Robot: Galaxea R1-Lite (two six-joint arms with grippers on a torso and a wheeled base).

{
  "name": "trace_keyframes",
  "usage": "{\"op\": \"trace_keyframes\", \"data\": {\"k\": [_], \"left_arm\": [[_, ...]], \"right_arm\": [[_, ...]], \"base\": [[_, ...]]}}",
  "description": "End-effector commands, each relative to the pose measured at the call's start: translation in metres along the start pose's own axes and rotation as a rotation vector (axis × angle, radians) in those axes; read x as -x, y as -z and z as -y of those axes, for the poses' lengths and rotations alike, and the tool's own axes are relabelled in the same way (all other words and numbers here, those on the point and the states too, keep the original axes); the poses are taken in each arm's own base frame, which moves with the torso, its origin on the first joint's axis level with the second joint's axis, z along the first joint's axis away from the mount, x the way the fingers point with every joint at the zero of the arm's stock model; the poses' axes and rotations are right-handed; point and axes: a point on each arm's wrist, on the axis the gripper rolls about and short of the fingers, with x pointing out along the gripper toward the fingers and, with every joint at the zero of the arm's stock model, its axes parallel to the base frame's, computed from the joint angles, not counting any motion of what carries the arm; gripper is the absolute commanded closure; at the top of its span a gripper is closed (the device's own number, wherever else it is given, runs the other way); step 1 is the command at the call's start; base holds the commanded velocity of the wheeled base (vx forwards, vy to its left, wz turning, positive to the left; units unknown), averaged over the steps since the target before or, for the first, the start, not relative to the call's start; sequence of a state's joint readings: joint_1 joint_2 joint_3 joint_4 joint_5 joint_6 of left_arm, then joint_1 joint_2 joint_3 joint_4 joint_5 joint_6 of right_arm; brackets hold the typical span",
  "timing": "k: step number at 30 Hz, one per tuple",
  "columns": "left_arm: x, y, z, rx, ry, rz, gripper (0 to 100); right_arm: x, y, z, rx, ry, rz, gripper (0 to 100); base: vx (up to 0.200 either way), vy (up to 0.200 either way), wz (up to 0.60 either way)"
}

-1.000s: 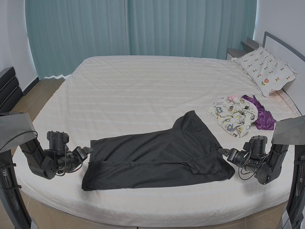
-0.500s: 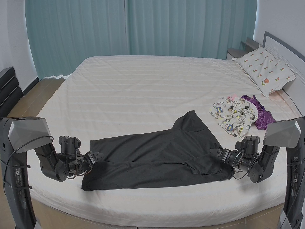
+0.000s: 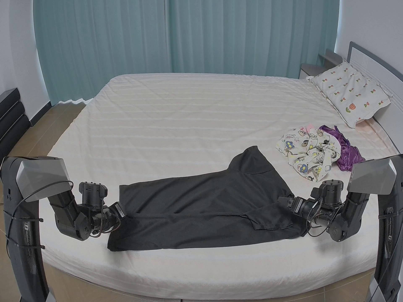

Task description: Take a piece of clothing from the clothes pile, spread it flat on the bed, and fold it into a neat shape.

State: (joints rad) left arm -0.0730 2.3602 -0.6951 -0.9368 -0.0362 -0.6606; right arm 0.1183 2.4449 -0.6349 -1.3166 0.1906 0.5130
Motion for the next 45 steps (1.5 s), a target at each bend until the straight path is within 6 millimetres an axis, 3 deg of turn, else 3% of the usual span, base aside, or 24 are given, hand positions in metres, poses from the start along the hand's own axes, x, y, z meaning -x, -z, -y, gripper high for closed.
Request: {"op": "trace_keyframes", "data": {"k": [1,11,15,25,37,38,45], "left_arm": [[0.001,0.002,-0.003,0.004,-0.018,-0.006,100],[0.014,0.002,-0.003,0.018,-0.047,0.017,100],[0.016,0.003,-0.002,0.016,-0.041,0.011,100],[0.017,0.004,-0.004,0.037,-0.047,0.006,100],[0.017,0.005,-0.005,0.041,-0.05,0.002,100],[0.017,0.005,-0.005,0.043,-0.053,0.003,100],[0.023,0.006,-0.006,0.041,-0.059,0.0,100]], "right_arm": [[0.001,0.0,0.001,-0.001,-0.012,-0.007,0],[0.0,-0.007,0.006,0.0,-0.096,-0.043,0],[-0.009,-0.012,0.003,0.052,-0.112,-0.032,0],[-0.035,-0.001,0.013,0.13,-0.106,-0.101,0],[-0.037,0.0,0.017,0.131,-0.1,-0.101,0],[-0.037,0.0,0.017,0.13,-0.099,-0.104,100],[-0.036,-0.001,0.02,0.127,-0.096,-0.1,100]], "base": [[0.0,0.0,0.0],[0.0,0.0,0.0],[0.0,0.0,0.0],[0.0,0.0,0.0],[0.0,0.0,0.0],[0.0,0.0,0.0],[0.0,0.0,0.0]]}}
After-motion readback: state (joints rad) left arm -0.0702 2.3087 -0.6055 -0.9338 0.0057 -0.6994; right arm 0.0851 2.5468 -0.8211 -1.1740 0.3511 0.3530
